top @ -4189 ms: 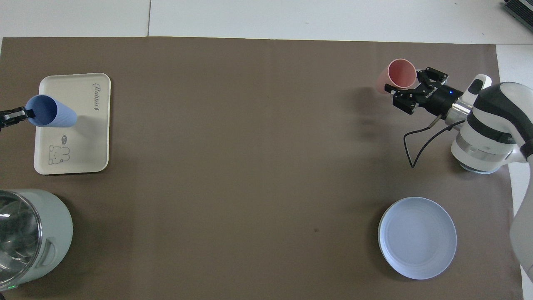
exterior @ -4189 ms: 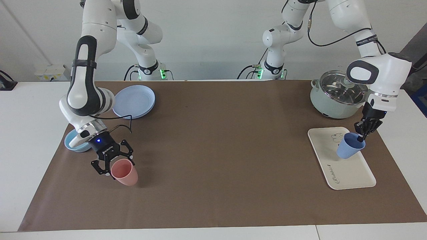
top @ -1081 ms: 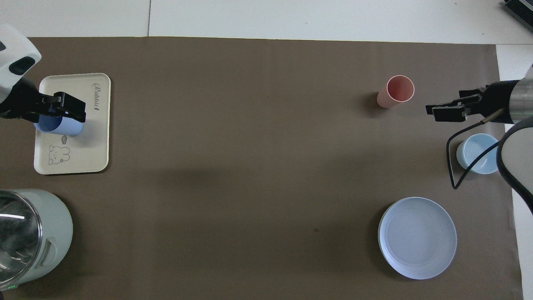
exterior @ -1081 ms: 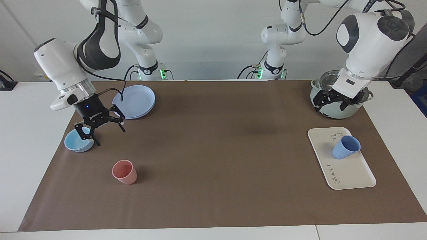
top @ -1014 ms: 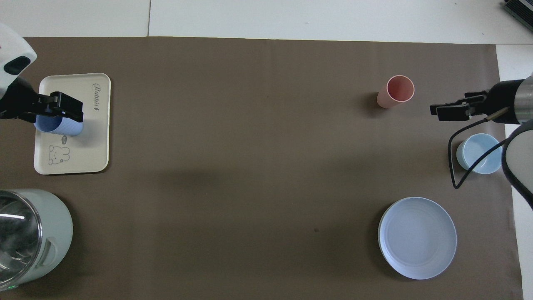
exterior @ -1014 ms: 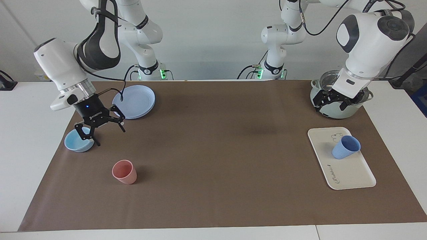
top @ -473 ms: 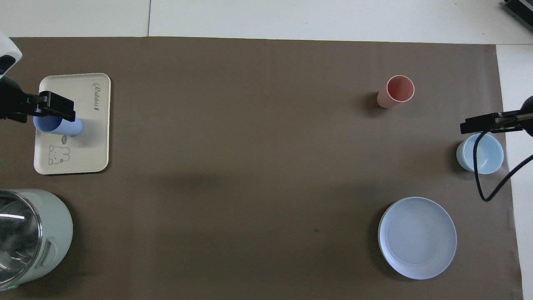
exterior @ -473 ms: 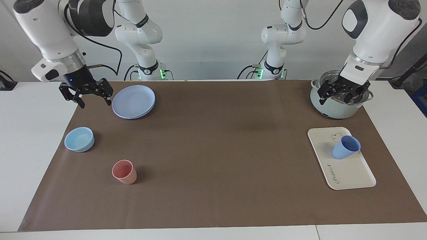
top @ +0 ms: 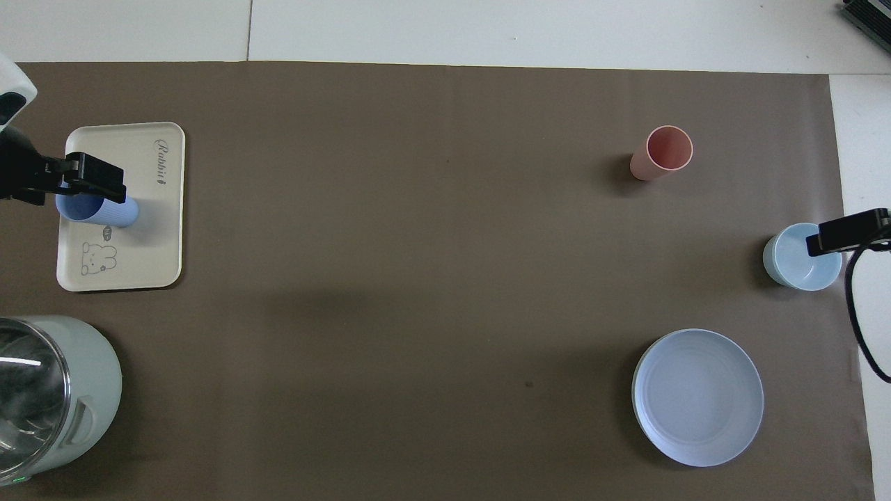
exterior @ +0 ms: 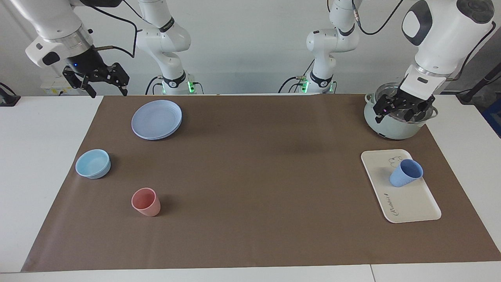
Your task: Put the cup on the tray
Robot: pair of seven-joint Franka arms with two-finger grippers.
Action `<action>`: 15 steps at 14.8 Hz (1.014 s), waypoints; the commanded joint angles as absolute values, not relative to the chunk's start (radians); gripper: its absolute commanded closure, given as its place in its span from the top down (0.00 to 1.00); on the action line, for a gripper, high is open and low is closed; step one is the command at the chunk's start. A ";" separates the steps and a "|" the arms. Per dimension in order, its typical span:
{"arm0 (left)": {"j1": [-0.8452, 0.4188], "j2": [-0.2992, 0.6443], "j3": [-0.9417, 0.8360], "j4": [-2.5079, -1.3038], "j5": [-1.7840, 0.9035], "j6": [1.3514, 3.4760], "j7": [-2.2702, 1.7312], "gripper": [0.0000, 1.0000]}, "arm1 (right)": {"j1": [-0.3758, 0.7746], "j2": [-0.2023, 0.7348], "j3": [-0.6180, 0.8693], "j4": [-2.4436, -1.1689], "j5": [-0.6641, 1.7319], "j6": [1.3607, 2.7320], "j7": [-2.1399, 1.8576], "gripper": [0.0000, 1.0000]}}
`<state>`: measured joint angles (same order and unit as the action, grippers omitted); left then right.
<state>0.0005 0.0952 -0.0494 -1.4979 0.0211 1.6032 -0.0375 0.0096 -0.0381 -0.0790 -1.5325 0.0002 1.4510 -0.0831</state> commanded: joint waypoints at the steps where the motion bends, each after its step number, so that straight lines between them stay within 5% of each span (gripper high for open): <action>1: 0.028 0.068 -0.051 -1.528 0.003 1.595 -0.038 1.00 | 0.029 -0.037 -0.064 -1.539 -0.055 1.471 -0.066 1.00; 8: 0.031 0.067 -0.051 -1.528 0.000 1.597 -0.037 1.00 | 0.044 -0.110 -0.064 -1.724 -0.044 1.664 -0.057 1.00; 15: 0.023 0.067 -0.051 -1.525 0.002 1.597 -0.037 1.00 | 0.051 -0.092 -0.066 -1.666 -0.005 1.566 -0.048 1.00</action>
